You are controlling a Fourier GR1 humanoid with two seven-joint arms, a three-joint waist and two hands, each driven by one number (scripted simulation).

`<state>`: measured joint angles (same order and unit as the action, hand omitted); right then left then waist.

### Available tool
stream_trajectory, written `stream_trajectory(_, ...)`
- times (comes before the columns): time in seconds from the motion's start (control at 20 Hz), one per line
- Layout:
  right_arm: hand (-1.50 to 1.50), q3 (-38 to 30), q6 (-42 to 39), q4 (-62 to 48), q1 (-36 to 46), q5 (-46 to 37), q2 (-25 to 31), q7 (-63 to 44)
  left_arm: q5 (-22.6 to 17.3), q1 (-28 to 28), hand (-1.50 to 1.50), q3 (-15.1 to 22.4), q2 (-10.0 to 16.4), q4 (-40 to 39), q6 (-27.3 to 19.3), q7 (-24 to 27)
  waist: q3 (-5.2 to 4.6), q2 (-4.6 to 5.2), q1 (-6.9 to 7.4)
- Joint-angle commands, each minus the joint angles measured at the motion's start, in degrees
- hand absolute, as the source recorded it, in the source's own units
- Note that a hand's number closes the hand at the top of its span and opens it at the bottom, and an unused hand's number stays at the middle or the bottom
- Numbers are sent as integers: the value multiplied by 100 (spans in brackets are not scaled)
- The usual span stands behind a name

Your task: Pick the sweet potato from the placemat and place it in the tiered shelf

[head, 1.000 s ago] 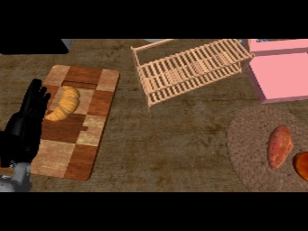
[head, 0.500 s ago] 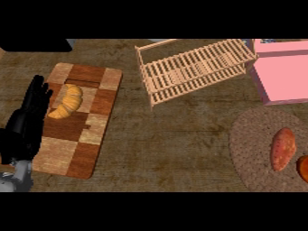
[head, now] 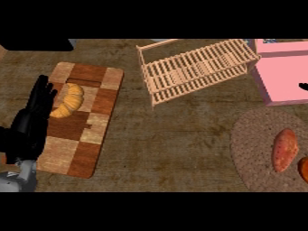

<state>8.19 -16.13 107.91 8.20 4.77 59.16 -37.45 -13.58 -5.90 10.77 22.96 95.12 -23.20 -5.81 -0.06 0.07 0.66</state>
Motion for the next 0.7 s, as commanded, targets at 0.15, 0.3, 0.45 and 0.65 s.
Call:
stream_trajectory(0.15,-150,793,-327,-423,274,-1181,-237,-664,-138,49,0,-269,115,105,307,-141,4,7,26)
stream_trajectory(0.3,-150,852,-382,-565,196,-1602,-470,-664,-40,-282,0,-375,-39,-446,398,20,5,7,-52)
stream_trajectory(0.45,-150,403,-384,-891,-71,-1863,-743,-22,51,-45,0,-508,-40,-90,459,-190,7,-7,-52)
stream_trajectory(0.65,-150,189,-609,-949,-50,-2015,-1082,-14,475,-65,0,-245,-597,-303,252,90,6,-5,-67)
